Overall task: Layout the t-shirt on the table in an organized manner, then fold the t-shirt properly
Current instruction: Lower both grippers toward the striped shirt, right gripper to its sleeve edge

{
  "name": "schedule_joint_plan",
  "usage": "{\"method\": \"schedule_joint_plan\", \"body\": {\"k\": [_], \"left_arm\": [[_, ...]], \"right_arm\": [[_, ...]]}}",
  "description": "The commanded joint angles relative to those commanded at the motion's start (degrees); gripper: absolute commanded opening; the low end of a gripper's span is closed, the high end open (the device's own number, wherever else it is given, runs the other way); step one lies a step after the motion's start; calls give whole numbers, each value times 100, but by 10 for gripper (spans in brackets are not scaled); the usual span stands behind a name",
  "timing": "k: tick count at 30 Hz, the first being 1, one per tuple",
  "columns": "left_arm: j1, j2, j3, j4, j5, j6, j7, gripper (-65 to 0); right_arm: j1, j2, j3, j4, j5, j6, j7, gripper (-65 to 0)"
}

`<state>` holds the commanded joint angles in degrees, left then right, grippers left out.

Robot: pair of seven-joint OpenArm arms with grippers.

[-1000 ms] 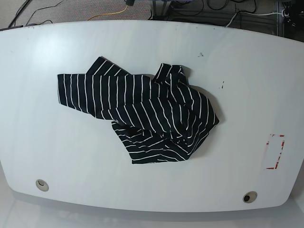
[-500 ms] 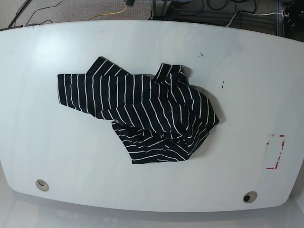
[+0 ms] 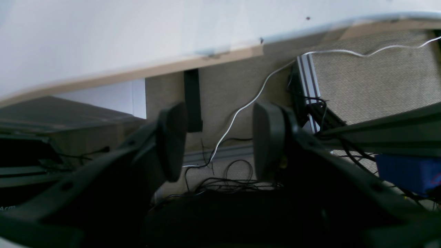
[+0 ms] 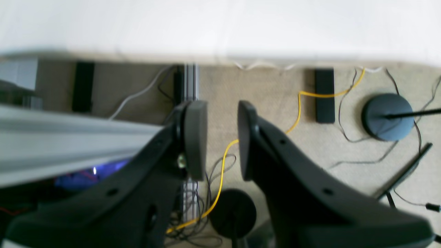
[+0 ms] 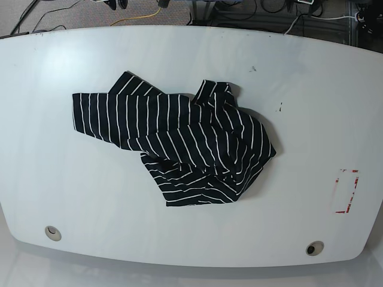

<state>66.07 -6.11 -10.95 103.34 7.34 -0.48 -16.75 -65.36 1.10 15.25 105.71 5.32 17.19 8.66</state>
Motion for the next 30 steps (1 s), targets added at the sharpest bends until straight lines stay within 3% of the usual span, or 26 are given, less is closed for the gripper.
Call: {"method": "schedule_joint_plan", "body": {"k": [12, 24, 30], "left_arm": [[-712, -352, 9, 70, -18, 0, 0, -372], [-1486, -369, 9, 176, -26, 0, 0, -371], [-1714, -369, 9, 237, -26, 0, 0, -371]], "right_arm": [[211, -9, -18, 826, 0, 0, 0, -498], [914, -26, -9, 932, 0, 0, -26, -493], [1556, -9, -9, 897, 0, 9, -905, -493]]}}
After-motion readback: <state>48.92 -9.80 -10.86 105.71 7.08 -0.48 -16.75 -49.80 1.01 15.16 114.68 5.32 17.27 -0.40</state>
